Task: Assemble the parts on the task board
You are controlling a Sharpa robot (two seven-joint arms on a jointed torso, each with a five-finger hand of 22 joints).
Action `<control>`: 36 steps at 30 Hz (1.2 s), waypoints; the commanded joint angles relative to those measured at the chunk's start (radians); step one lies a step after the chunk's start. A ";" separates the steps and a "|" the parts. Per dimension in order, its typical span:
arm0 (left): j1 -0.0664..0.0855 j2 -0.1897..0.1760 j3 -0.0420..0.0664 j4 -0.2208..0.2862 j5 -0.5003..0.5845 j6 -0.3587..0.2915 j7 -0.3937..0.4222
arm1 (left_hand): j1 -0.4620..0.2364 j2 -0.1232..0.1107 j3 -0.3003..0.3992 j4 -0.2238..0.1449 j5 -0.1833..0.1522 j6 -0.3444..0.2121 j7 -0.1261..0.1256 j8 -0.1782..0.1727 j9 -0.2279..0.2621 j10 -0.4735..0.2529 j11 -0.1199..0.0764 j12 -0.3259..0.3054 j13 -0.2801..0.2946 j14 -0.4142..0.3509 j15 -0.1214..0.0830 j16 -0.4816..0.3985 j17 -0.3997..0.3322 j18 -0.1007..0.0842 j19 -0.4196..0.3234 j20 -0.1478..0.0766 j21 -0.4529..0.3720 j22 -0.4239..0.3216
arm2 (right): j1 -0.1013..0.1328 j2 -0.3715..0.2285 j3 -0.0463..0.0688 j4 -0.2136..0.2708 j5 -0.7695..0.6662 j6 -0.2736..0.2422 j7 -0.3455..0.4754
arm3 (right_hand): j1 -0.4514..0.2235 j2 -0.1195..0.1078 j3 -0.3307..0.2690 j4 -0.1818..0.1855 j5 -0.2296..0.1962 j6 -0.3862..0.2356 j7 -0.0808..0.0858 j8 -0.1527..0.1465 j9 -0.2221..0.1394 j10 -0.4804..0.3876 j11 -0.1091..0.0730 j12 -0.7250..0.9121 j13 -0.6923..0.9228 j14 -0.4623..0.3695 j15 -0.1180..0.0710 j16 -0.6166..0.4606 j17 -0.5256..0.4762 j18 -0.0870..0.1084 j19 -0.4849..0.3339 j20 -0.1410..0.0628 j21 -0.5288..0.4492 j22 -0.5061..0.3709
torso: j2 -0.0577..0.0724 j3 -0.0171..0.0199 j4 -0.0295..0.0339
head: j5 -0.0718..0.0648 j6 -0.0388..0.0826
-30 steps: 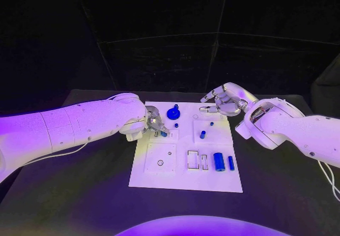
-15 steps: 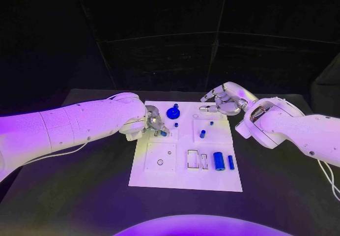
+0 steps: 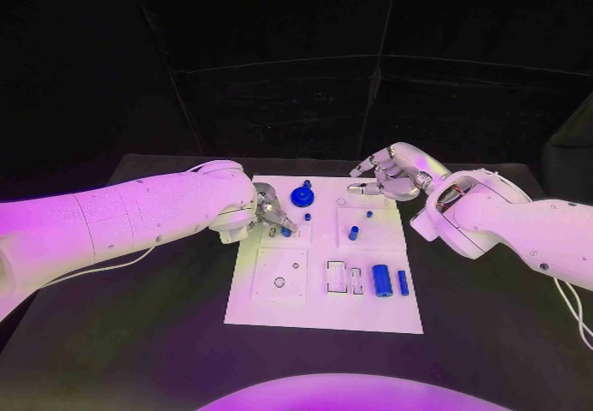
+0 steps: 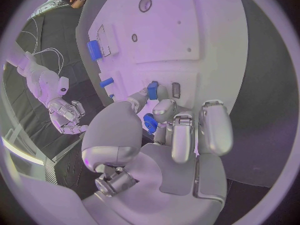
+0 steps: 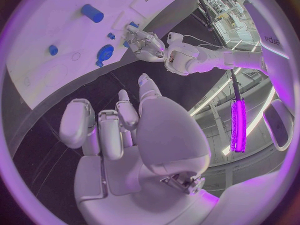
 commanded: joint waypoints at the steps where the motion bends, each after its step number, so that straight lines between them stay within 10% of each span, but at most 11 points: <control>1: -0.001 0.002 -0.001 -0.006 -0.005 0.013 -0.012 | -0.002 0.008 -0.027 0.006 0.000 0.006 0.004 -0.002 -0.001 0.000 0.003 0.008 0.002 0.106 -0.004 0.003 0.263 -0.006 0.007 -0.002 0.007 0.002 | 0.002 0.001 0.001 0.001 0.002 -0.010 0.001 | 0.002 0.008 -0.005 0.001 0.006 -0.007 0.000 0.004 -0.001 -0.005 -0.002 -0.006 -0.002 0.057 -0.006 -0.006 0.056 0.011 -0.006 -0.002 -0.004 -0.002 | 0.000 0.0001 -0.0004 | -0.001 -0.002; 36: 0.000 0.006 0.000 0.001 -0.005 0.020 -0.006 | -0.002 0.048 -0.294 0.125 0.000 0.022 -0.007 0.002 0.002 0.015 -0.006 0.030 0.019 0.106 -0.011 0.003 0.263 -0.011 0.020 -0.009 0.023 0.038 | 0.002 0.005 0.001 -0.006 0.010 -0.035 0.008 | 0.000 0.011 -0.008 0.003 0.007 -0.009 0.000 0.005 -0.002 -0.008 -0.002 -0.010 -0.006 0.056 -0.006 -0.010 0.050 0.012 -0.009 -0.001 -0.008 -0.009 | -0.001 0.0000 0.0006 | -0.002 -0.009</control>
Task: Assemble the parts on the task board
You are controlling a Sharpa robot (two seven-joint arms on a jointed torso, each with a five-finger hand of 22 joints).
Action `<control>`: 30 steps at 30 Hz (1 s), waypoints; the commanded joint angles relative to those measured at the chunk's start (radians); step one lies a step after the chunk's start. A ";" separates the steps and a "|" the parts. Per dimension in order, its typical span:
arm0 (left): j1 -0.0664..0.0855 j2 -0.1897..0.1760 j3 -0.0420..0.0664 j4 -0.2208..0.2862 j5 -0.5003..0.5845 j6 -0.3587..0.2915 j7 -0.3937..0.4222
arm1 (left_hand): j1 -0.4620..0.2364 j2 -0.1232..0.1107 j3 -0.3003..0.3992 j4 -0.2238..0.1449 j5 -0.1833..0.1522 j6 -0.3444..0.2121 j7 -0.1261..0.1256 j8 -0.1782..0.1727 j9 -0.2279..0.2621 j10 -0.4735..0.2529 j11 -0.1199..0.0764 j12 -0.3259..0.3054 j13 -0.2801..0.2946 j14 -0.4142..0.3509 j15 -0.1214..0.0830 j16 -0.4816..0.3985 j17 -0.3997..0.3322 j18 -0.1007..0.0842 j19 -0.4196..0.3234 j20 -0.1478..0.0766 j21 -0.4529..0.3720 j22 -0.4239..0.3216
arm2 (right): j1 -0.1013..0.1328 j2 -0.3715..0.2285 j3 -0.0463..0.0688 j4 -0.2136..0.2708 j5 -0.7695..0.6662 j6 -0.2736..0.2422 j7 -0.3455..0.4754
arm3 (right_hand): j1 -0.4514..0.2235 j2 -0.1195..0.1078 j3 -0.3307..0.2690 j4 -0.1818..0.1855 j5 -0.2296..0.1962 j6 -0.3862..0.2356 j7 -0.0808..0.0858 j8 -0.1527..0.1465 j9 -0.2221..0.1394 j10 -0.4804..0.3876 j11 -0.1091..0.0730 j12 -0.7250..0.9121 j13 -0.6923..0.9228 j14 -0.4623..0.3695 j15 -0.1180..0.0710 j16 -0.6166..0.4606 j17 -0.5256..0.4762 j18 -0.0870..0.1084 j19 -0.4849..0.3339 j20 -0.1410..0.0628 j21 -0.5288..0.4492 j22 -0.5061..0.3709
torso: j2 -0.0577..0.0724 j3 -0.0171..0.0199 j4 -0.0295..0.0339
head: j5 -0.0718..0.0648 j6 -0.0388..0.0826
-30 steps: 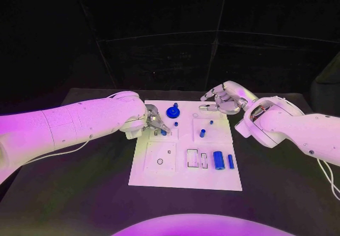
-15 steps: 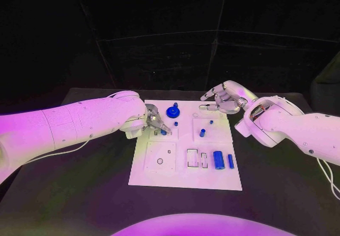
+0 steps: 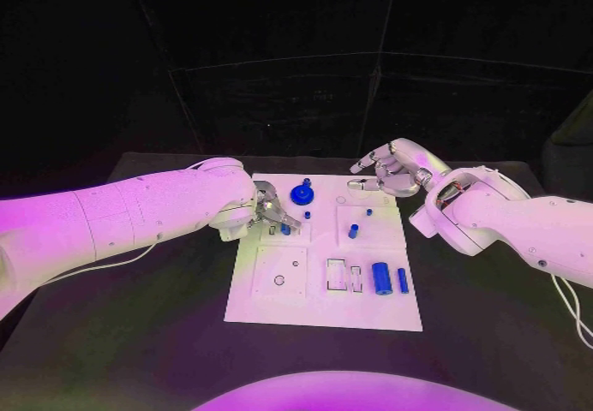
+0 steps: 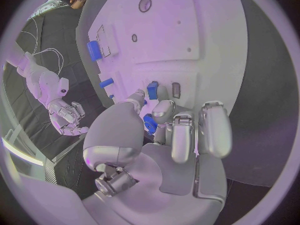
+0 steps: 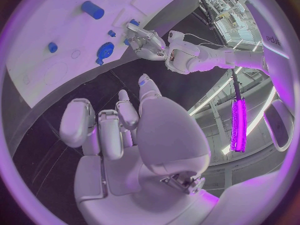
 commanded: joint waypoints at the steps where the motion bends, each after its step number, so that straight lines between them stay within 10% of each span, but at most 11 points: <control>1: 0.000 0.000 0.000 0.006 -0.004 0.011 -0.005 | 0.003 0.010 -0.005 0.001 0.000 0.008 0.000 -0.001 0.001 0.008 0.002 0.007 0.001 0.102 -0.007 0.003 0.263 -0.011 0.010 0.000 0.006 0.001 | 0.002 0.000 0.001 0.000 0.004 -0.017 0.007 | -0.001 0.011 -0.004 0.000 0.007 -0.009 0.000 0.005 -0.001 -0.008 -0.002 -0.006 -0.001 0.056 -0.006 -0.006 0.050 0.012 -0.008 0.000 -0.004 -0.002 | 0.000 0.0001 0.0002 | 0.000 -0.002; 23: 0.007 -0.022 0.003 0.030 -0.004 0.002 -0.007 | 0.020 0.021 -0.029 0.012 0.000 0.010 -0.002 0.001 0.003 0.011 0.000 0.009 0.003 0.102 -0.009 0.003 0.263 -0.011 0.011 -0.001 0.006 0.002 | 0.002 0.004 0.001 -0.007 0.004 -0.014 0.003 | -0.001 0.011 -0.004 0.000 0.007 -0.009 0.000 0.005 -0.001 -0.008 -0.002 -0.006 -0.001 0.056 -0.006 -0.006 0.050 0.012 -0.008 0.000 -0.004 -0.002 | 0.000 -0.0005 -0.0006 | 0.001 0.000; 30: 0.031 -0.054 0.048 0.055 -0.004 0.020 -0.007 | 0.017 -0.006 -0.082 0.033 -0.003 -0.010 0.004 -0.007 0.000 -0.002 0.004 -0.004 -0.017 0.102 -0.007 0.003 0.263 -0.007 0.003 -0.001 -0.007 -0.017 | 0.002 0.005 0.001 -0.016 0.004 -0.014 0.002 | -0.001 0.012 -0.006 0.000 0.007 -0.009 0.000 0.006 -0.002 -0.009 -0.002 -0.006 -0.001 0.056 -0.006 -0.007 0.049 0.012 -0.008 0.000 -0.005 -0.003 | -0.001 -0.0011 0.0007 | -0.004 0.006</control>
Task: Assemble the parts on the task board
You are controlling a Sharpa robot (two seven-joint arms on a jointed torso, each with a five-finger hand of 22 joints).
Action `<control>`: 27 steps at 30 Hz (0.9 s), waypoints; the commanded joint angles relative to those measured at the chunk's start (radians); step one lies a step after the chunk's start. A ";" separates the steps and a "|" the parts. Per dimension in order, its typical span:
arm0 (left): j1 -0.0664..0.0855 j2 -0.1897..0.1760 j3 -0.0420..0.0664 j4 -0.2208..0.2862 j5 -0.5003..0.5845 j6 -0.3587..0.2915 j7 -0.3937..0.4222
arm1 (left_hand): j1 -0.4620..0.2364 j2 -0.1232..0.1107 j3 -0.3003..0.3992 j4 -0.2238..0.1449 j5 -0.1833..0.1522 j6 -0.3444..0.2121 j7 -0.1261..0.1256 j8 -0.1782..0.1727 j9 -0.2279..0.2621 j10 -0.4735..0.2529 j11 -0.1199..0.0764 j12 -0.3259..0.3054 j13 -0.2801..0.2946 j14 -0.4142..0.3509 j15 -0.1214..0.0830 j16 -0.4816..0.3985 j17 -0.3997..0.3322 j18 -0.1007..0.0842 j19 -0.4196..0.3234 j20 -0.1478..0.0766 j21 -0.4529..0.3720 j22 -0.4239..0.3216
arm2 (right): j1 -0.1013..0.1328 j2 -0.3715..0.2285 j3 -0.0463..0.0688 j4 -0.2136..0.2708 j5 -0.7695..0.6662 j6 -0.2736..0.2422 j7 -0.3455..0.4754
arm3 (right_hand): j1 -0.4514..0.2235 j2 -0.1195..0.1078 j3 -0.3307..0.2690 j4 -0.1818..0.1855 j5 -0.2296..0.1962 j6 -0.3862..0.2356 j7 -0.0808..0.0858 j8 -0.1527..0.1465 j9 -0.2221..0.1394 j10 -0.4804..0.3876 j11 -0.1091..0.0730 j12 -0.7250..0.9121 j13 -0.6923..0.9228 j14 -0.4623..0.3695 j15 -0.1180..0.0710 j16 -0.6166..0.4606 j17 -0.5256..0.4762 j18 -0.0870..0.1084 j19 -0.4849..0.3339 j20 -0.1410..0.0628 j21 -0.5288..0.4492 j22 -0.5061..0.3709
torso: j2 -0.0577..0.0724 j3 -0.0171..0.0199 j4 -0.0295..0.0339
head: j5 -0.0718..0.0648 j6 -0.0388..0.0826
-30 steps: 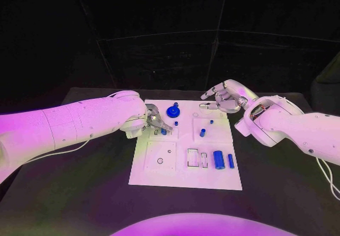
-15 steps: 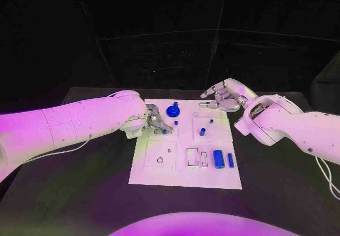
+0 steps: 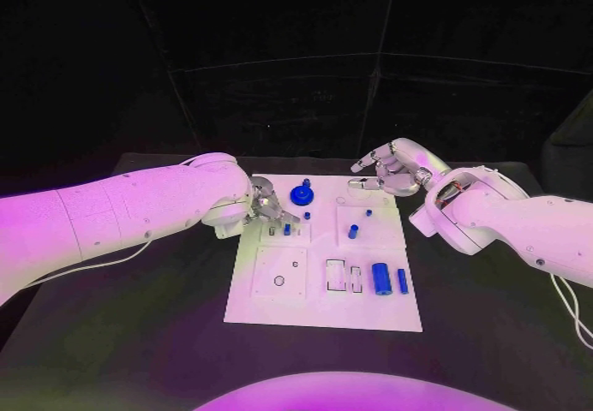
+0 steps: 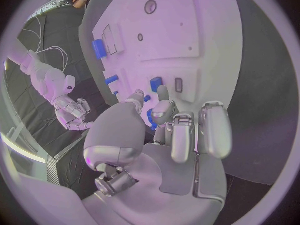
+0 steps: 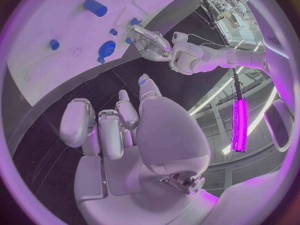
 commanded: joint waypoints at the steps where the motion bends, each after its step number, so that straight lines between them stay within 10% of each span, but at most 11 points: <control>1: 0.023 -0.013 0.018 0.005 -0.004 0.031 -0.007 | -0.004 -0.020 -0.028 0.013 -0.004 -0.017 0.006 -0.012 -0.004 -0.012 0.004 -0.010 -0.009 0.106 -0.002 0.003 0.263 -0.007 -0.006 -0.001 -0.009 -0.010 | 0.002 0.002 0.001 -0.003 0.002 -0.008 0.003 | -0.001 0.012 -0.006 0.000 0.003 -0.009 0.000 0.006 -0.002 -0.005 0.002 -0.006 -0.001 0.056 -0.006 -0.003 0.049 0.012 -0.008 0.000 -0.005 -0.001 | 0.000 0.0004 -0.0006 | 0.000 0.004; 12: 0.106 0.016 0.040 -0.145 -0.037 0.214 -0.007 | 0.089 0.012 -0.076 0.018 -0.001 -0.087 0.050 -0.119 -0.077 -0.040 0.043 -0.032 -0.043 0.106 0.030 0.003 0.263 0.004 -0.034 0.026 -0.054 -0.069 | 0.002 0.008 0.001 -0.008 0.002 -0.002 0.000 | -0.001 0.012 -0.006 0.000 0.003 -0.009 0.000 0.006 -0.002 -0.005 0.002 -0.006 -0.001 0.056 -0.006 -0.003 0.049 0.012 -0.008 0.000 -0.005 -0.001 | 0.003 0.0015 -0.0042 | 0.010 0.012; 27: 0.087 0.121 0.038 -0.350 -0.076 0.274 0.002 | 0.095 0.042 -0.114 0.042 -0.002 -0.059 0.053 -0.144 -0.111 -0.038 0.047 -0.025 -0.040 0.106 0.034 0.003 0.263 0.004 -0.029 0.034 -0.049 -0.058 | 0.002 0.021 0.001 -0.012 0.002 0.001 0.003 | 0.006 0.016 -0.006 -0.003 0.008 -0.010 0.000 0.008 -0.002 -0.005 0.001 -0.005 -0.001 0.056 -0.006 -0.004 0.050 0.012 -0.008 0.000 -0.005 0.000 | 0.006 0.0003 -0.0064 | 0.013 0.012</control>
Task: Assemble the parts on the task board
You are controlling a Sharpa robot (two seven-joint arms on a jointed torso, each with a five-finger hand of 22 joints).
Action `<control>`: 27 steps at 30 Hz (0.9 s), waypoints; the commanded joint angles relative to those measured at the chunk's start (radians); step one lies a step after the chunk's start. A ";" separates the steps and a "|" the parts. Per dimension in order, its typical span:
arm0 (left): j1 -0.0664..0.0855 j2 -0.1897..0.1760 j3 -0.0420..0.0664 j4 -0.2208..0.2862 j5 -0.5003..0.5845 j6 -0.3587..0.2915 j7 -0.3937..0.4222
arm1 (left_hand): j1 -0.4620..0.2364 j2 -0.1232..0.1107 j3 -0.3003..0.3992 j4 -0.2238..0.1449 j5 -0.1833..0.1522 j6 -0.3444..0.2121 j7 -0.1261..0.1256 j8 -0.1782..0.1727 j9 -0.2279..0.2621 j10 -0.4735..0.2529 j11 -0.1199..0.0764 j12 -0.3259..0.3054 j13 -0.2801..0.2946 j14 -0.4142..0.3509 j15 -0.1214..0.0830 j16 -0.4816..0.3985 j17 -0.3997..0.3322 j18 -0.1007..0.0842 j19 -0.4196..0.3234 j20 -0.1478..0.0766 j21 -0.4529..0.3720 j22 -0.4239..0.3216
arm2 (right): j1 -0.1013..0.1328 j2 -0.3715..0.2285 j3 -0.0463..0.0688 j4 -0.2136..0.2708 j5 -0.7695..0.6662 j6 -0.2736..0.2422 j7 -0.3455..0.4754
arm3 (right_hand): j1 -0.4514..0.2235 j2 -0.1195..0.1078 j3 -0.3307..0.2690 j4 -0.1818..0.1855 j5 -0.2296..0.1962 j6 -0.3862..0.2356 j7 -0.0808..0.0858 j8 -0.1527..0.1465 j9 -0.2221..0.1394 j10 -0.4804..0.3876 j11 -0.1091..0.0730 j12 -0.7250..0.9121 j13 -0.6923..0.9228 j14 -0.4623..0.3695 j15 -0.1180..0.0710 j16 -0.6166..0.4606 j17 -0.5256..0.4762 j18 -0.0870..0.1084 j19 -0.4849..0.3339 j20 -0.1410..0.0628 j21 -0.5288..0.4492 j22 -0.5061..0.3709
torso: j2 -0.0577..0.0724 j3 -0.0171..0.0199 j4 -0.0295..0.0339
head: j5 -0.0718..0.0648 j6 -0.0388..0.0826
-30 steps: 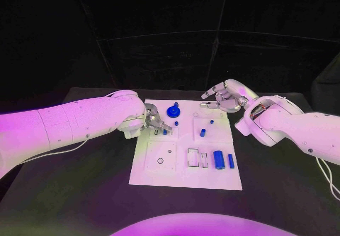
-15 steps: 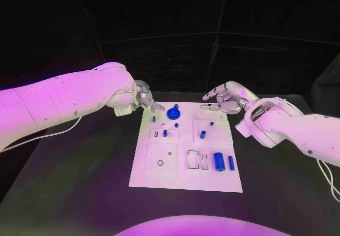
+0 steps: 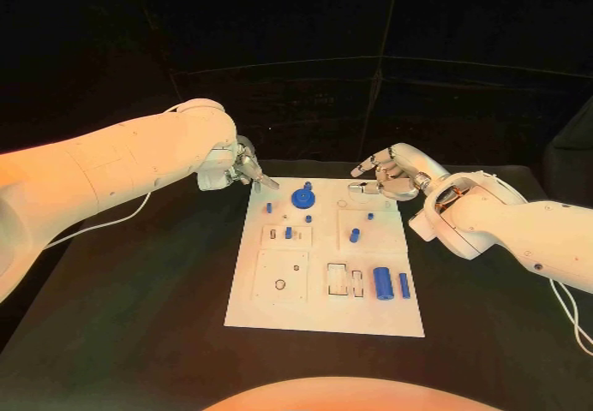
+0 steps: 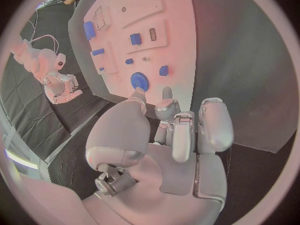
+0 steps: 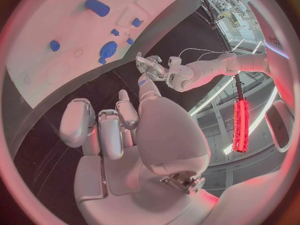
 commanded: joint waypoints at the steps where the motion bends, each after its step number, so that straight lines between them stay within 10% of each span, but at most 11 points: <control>1: -0.008 0.016 0.000 -0.029 -0.032 0.043 0.004 | 0.002 0.012 -0.006 0.002 -0.002 0.009 0.000 -0.005 -0.002 -0.001 0.006 0.006 0.001 0.104 0.007 0.003 0.263 0.004 -0.002 0.007 0.001 0.002 | 0.002 0.003 0.001 0.001 0.001 0.000 0.005 | 0.001 0.012 -0.006 -0.003 0.007 -0.010 0.000 0.003 -0.002 -0.005 0.001 -0.006 -0.002 0.056 -0.006 -0.003 0.051 0.012 -0.008 0.000 -0.005 0.000 | 0.000 0.0006 -0.0017 | 0.003 0.000; 27: -0.068 0.105 0.000 -0.147 -0.066 0.039 0.032 | 0.021 0.020 -0.018 -0.004 -0.002 0.016 0.000 -0.012 -0.013 -0.005 0.006 0.004 -0.004 0.104 0.007 0.003 0.263 0.003 -0.001 0.008 0.003 0.006 | 0.002 0.010 0.001 0.007 0.001 -0.006 0.012 | 0.004 0.014 -0.007 -0.004 0.015 -0.012 0.001 0.004 -0.002 -0.005 0.001 -0.005 -0.002 0.056 -0.006 -0.004 0.051 0.012 -0.008 0.000 -0.006 -0.001 | -0.001 0.0010 0.0009 | -0.003 -0.003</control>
